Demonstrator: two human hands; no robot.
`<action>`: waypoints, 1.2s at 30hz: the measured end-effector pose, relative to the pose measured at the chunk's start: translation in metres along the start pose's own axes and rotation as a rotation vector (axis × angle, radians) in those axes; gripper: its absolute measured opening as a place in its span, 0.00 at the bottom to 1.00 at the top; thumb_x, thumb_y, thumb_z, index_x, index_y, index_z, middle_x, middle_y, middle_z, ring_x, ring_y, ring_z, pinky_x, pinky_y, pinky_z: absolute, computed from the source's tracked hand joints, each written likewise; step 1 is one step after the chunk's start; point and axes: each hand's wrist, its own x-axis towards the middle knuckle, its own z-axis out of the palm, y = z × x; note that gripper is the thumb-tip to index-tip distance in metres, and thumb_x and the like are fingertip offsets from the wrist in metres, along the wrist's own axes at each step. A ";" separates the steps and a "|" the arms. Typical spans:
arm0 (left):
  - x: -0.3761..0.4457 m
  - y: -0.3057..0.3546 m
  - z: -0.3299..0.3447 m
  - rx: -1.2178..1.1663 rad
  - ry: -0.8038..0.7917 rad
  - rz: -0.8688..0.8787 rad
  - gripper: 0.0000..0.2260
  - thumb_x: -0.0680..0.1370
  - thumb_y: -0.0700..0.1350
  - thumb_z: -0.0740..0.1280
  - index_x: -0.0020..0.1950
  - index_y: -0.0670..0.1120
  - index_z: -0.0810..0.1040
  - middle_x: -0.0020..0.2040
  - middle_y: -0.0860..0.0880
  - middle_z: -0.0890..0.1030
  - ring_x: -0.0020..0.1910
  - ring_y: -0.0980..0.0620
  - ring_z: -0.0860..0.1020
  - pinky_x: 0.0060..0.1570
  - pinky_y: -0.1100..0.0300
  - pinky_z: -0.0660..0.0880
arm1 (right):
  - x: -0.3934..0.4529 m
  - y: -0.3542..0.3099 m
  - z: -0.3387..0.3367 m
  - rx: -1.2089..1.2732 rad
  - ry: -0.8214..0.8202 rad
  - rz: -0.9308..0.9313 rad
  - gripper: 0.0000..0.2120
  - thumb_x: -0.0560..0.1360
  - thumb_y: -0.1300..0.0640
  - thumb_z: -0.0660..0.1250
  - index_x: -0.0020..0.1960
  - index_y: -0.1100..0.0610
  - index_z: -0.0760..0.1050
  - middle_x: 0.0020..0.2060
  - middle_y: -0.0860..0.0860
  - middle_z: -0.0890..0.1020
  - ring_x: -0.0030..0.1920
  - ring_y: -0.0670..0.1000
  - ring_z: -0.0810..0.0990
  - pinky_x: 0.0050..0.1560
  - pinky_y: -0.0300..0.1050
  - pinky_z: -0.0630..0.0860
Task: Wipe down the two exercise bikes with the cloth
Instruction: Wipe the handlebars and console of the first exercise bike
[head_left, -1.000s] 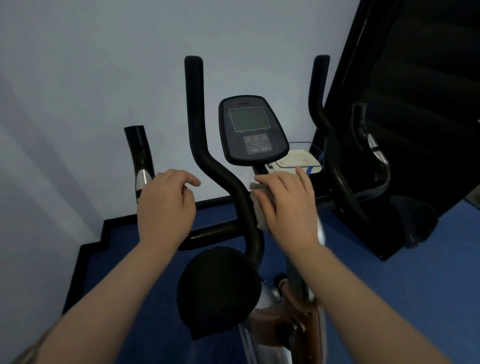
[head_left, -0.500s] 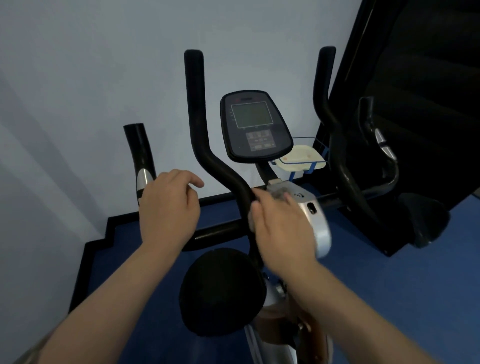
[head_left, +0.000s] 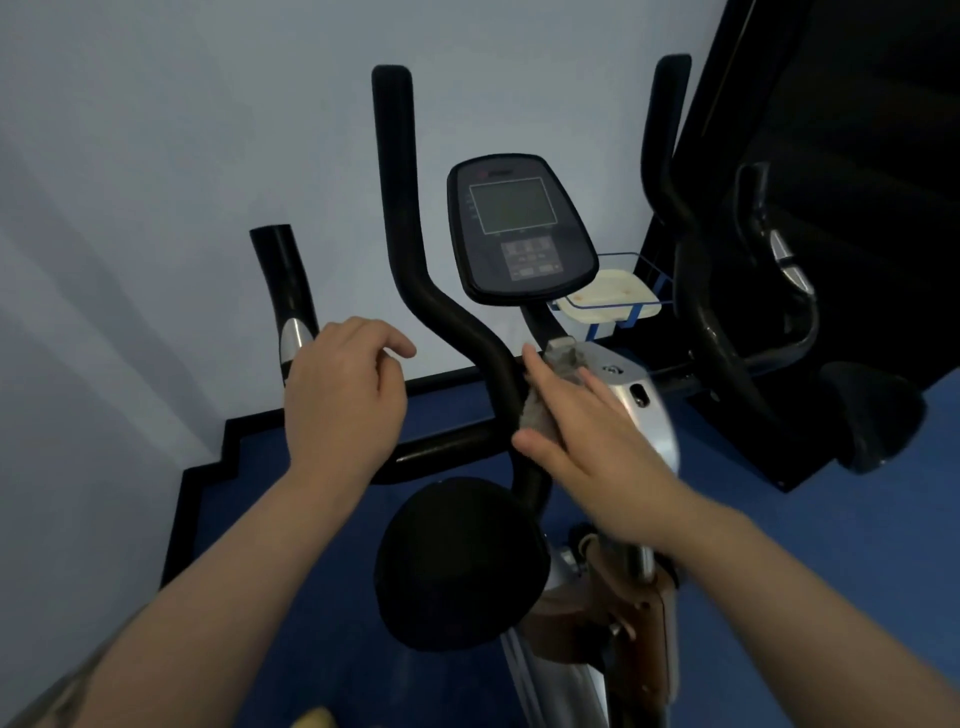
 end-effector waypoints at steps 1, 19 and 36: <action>0.000 0.000 0.000 -0.002 0.004 -0.001 0.13 0.76 0.33 0.60 0.45 0.48 0.80 0.40 0.55 0.77 0.41 0.62 0.67 0.44 0.66 0.62 | 0.004 0.005 -0.008 0.045 -0.059 0.029 0.34 0.78 0.40 0.57 0.79 0.45 0.45 0.70 0.46 0.70 0.73 0.43 0.57 0.76 0.40 0.48; 0.000 0.004 -0.001 -0.009 -0.020 -0.042 0.12 0.77 0.35 0.60 0.46 0.49 0.81 0.44 0.55 0.78 0.45 0.60 0.69 0.45 0.62 0.65 | -0.007 -0.019 0.012 0.507 0.365 0.037 0.15 0.72 0.39 0.65 0.51 0.48 0.75 0.49 0.45 0.78 0.53 0.46 0.77 0.53 0.47 0.75; 0.001 0.001 0.000 0.019 -0.027 0.004 0.12 0.77 0.37 0.60 0.45 0.50 0.80 0.42 0.58 0.76 0.43 0.63 0.68 0.47 0.61 0.64 | -0.005 -0.015 0.013 -0.092 0.310 -0.260 0.10 0.75 0.52 0.67 0.51 0.57 0.81 0.49 0.53 0.73 0.49 0.49 0.73 0.42 0.51 0.77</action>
